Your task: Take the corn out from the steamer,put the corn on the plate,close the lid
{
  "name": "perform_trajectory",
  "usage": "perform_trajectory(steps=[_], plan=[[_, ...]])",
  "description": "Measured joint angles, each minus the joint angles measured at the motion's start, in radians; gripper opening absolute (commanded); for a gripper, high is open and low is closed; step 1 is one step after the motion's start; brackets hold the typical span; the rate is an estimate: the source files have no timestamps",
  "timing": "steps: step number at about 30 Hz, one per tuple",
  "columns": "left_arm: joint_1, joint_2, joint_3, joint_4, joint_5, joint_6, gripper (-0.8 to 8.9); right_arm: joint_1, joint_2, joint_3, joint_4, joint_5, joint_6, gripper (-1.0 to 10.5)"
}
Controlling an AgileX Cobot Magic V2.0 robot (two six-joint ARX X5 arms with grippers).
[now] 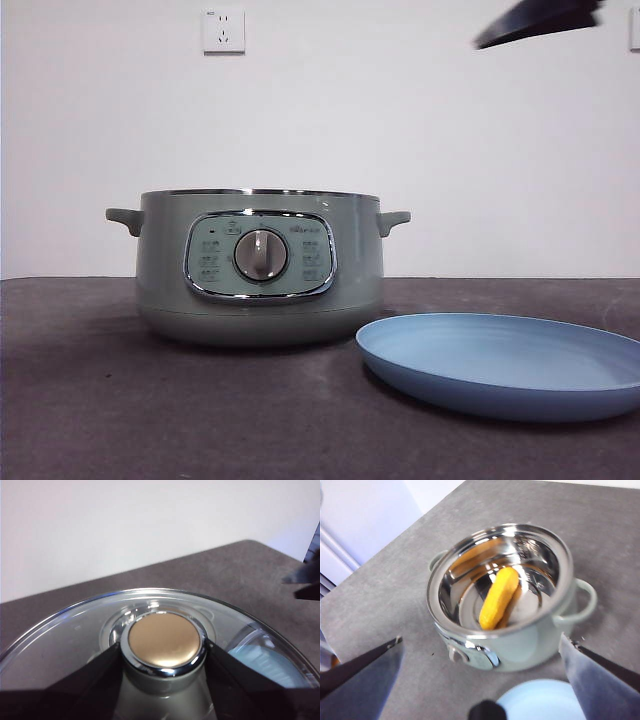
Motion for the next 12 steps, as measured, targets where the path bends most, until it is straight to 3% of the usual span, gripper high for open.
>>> perform_trajectory(steps=[7, 12], plan=[[0.000, -0.001, 0.000, -0.001, 0.000, 0.000, -0.08, 0.152, 0.209, 0.173, 0.028, 0.123, 0.010, 6.6], [0.000, -0.012, 0.000, -0.004, 0.000, 0.000, -0.08, 0.204, 0.405, 0.340, 0.029, 0.175, 0.011, 6.6]])
